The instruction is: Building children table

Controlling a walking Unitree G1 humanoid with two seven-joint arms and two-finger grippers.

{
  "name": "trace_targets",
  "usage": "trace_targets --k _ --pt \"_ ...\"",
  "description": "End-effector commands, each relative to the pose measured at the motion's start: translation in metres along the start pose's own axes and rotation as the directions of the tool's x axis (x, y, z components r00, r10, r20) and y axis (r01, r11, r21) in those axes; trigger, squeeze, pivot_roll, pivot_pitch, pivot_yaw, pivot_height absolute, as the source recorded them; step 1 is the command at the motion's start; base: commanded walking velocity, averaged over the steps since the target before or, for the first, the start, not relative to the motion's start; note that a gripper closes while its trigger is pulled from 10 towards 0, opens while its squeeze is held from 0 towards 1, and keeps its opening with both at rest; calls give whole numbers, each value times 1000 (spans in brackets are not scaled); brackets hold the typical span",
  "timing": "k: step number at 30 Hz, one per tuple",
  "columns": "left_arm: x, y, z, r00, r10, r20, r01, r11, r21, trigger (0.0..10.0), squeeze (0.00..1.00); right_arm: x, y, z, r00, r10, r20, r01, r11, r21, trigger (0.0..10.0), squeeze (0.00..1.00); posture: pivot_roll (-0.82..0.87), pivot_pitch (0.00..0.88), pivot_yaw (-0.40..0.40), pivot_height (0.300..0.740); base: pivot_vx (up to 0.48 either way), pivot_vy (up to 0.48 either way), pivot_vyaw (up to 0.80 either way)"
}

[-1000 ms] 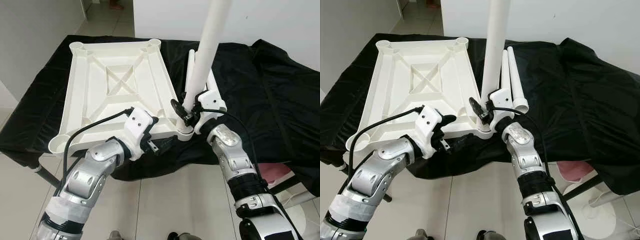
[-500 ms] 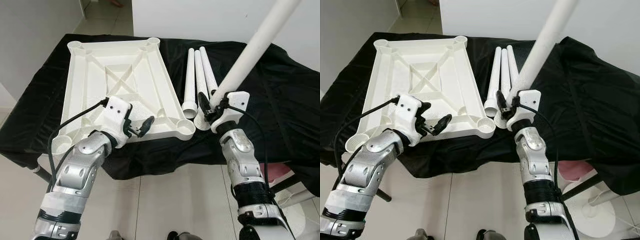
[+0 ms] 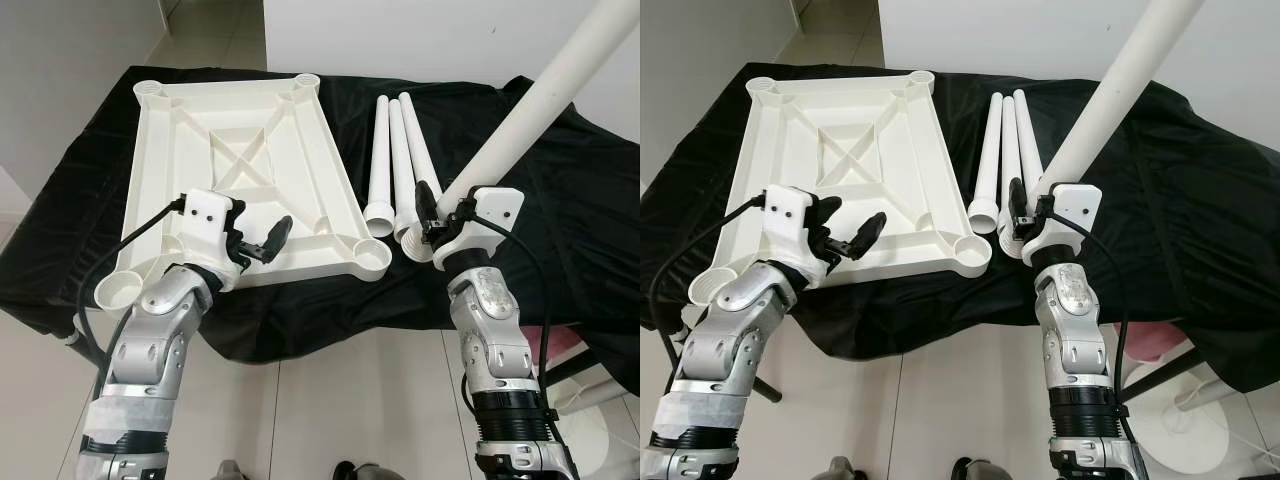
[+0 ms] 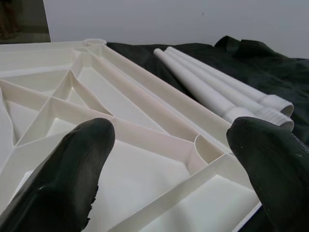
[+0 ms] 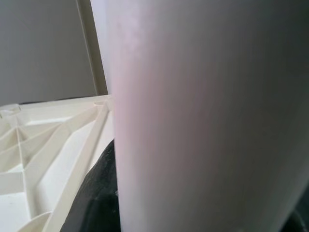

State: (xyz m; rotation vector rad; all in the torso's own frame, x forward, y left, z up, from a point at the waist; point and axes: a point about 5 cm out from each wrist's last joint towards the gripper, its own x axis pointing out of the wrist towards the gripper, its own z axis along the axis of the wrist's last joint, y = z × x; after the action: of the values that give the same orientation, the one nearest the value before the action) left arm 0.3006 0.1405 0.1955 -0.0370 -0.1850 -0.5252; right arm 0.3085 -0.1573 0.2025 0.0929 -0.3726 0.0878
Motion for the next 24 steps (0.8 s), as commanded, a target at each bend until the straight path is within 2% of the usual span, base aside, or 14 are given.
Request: trace_targets --k 1,8,12,16,24 --pt "-6 9 1 982 185 19 -185 982 -32 10000 0 -3 5 2 1000 6 -2 -6 1000 27 10000 0 -2 115 -42 740 0 0 0" --pt "-11 6 2 976 215 41 -213 976 -39 10000 0 -6 14 5 999 45 -1 -45 999 25 10000 0 6 117 -48 740 0 0 0" --pt "-11 7 3 975 217 45 -215 976 -43 10000 0 -5 14 5 999 53 -1 -53 998 20 10000 0 8 117 -50 740 0 0 0" --pt "-12 16 8 970 232 68 -229 973 -38 10000 0 -1 15 5 997 75 -4 -75 997 -3 10000 0 11 110 -52 740 0 0 0" --pt "-12 19 11 968 239 80 -237 971 -37 10000 0 -1 20 5 996 90 -14 -90 996 -5 10000 0 15 102 -54 740 0 0 0"
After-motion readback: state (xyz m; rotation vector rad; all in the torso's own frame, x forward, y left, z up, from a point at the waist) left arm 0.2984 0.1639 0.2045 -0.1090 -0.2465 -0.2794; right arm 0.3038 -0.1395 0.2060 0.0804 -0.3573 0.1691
